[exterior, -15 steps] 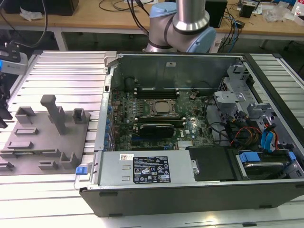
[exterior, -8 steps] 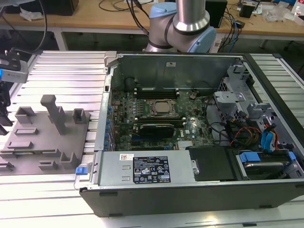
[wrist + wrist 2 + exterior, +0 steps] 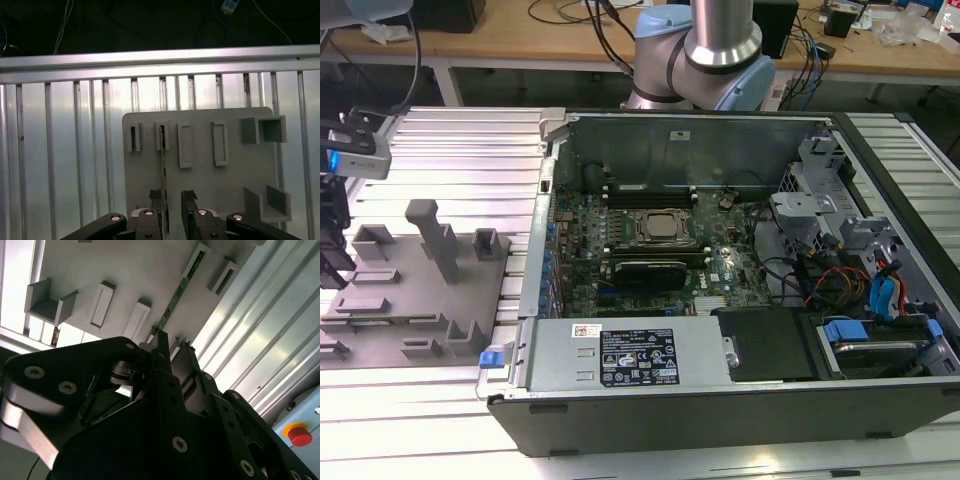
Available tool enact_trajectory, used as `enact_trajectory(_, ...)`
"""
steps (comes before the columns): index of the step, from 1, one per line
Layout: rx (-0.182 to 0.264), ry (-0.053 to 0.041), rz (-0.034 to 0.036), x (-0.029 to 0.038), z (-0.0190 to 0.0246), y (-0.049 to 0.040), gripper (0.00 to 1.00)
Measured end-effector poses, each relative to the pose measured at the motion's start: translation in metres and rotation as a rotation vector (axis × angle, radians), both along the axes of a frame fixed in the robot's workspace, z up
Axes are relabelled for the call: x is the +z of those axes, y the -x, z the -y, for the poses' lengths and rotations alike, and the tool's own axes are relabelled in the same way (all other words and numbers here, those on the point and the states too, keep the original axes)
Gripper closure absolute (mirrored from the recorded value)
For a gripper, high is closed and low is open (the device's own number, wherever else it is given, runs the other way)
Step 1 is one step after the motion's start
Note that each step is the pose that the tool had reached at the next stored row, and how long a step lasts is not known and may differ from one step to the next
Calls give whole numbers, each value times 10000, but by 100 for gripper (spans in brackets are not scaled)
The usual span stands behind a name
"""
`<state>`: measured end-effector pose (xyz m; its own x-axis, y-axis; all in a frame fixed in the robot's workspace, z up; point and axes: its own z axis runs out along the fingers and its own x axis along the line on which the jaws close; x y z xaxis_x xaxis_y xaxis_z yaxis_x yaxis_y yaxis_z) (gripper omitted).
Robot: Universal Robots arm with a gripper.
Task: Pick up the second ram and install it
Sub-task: 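Pick up the second ram and move it above second insertion slot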
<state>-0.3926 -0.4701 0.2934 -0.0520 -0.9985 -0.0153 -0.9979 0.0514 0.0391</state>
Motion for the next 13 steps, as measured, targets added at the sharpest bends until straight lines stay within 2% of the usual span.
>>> enact_trajectory(13, 1, 0, -1, -123, 0, -1, 70)
